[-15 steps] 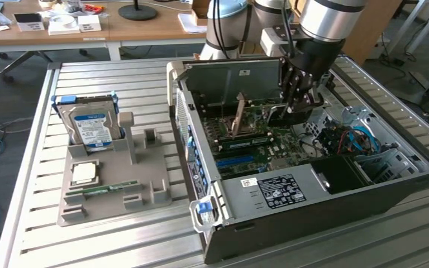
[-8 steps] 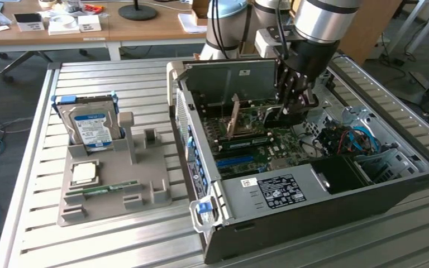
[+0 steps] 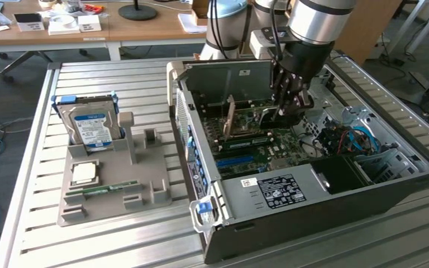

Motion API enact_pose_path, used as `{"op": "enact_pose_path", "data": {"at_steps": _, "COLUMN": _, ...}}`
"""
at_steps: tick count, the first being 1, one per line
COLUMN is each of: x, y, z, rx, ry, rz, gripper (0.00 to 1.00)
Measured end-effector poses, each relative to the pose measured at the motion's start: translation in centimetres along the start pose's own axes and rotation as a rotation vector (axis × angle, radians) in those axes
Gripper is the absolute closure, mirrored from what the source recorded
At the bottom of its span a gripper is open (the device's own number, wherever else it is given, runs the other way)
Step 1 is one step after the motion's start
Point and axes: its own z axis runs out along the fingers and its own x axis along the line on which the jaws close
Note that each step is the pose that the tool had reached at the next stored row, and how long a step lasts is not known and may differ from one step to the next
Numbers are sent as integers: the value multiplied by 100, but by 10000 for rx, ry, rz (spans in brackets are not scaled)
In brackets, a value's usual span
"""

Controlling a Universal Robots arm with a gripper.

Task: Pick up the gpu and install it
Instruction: 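Insert the gpu into the slot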

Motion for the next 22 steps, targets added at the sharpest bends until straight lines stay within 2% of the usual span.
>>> {"op": "enact_pose_path", "data": {"at_steps": 4, "x": 0, "y": 0, "z": 0, "rx": -3, "ry": 0, "rz": 0, "gripper": 73}}
{"op": "enact_pose_path", "data": {"at_steps": 5, "x": 0, "y": -1, "z": 1, "rx": -37, "ry": 2, "rz": 2, "gripper": 73}}
{"op": "enact_pose_path", "data": {"at_steps": 6, "x": -1, "y": -2, "z": 2, "rx": -111, "ry": 8, "rz": 8, "gripper": 73}}
{"op": "enact_pose_path", "data": {"at_steps": 9, "x": -1, "y": -6, "z": 1, "rx": -485, "ry": 47, "rz": 33, "gripper": 73}}
{"op": "enact_pose_path", "data": {"at_steps": 10, "x": 0, "y": -6, "z": 4, "rx": -507, "ry": 49, "rz": 35, "gripper": 73}}
{"op": "enact_pose_path", "data": {"at_steps": 18, "x": 7, "y": -5, "z": 107, "rx": -511, "ry": 30, "rz": 35, "gripper": 73}}
{"op": "enact_pose_path", "data": {"at_steps": 22, "x": 7, "y": -5, "z": 111, "rx": -513, "ry": 30, "rz": 34, "gripper": 73}}
